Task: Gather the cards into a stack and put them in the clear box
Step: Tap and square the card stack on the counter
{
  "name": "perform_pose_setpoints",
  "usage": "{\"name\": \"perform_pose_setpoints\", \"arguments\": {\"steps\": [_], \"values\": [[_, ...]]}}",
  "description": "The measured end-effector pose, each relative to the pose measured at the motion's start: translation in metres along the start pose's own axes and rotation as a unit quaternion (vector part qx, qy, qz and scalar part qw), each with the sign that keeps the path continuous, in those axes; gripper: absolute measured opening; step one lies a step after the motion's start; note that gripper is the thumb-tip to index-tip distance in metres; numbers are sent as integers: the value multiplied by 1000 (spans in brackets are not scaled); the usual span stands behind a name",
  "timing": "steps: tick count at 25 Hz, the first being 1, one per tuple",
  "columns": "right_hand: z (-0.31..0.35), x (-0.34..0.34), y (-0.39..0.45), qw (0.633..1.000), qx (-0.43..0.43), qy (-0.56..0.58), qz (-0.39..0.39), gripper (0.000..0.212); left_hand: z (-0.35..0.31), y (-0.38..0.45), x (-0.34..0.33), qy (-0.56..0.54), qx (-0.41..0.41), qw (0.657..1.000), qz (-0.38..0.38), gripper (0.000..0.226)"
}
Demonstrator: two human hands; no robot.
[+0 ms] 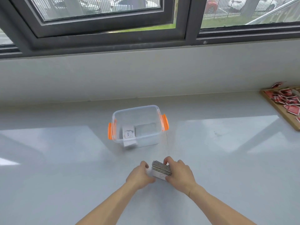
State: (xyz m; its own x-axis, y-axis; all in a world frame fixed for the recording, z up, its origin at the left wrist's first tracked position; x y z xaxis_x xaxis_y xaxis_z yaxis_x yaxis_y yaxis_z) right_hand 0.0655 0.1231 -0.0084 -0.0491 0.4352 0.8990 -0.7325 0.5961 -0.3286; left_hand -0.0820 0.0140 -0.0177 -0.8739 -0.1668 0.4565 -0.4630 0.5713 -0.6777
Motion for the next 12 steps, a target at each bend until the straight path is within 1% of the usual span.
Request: {"name": "perform_pose_setpoints", "arguments": {"steps": [2, 4, 6, 9, 12], "values": [[10, -6, -4, 998, 42, -35, -30, 41, 15, -10, 5, 32, -62, 997, -11, 74], [22, -13, -6, 995, 78, -48, -46, 42, 25, -19, 6, 61, -120, 991, -14, 78], [33, -21, -8, 990, 113, -64, -55, 40, 34, -24, 6, 81, -159, 984, -30, 67], [44, -29, -8, 984, 135, -90, -68, 35, 47, -27, 11, 111, -186, 974, -67, 40], [43, -34, -11, 982, 138, -112, -58, 31, 56, -26, 14, 138, -198, 968, -71, 30]]}}
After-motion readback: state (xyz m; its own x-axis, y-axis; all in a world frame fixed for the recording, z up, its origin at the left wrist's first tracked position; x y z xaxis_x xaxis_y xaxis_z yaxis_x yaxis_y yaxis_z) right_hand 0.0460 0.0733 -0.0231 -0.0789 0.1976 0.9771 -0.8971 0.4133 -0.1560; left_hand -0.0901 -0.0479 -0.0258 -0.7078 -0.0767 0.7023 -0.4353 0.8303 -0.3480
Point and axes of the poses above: each hand's wrist, its own y-axis towards the middle knuckle, its own x-axis out of the back of the hand, z = x × y, the point moved 1 cm from there along y, towards the middle knuckle, and after that the axes turned 13 degrees about -y, right-handed, at the moved point
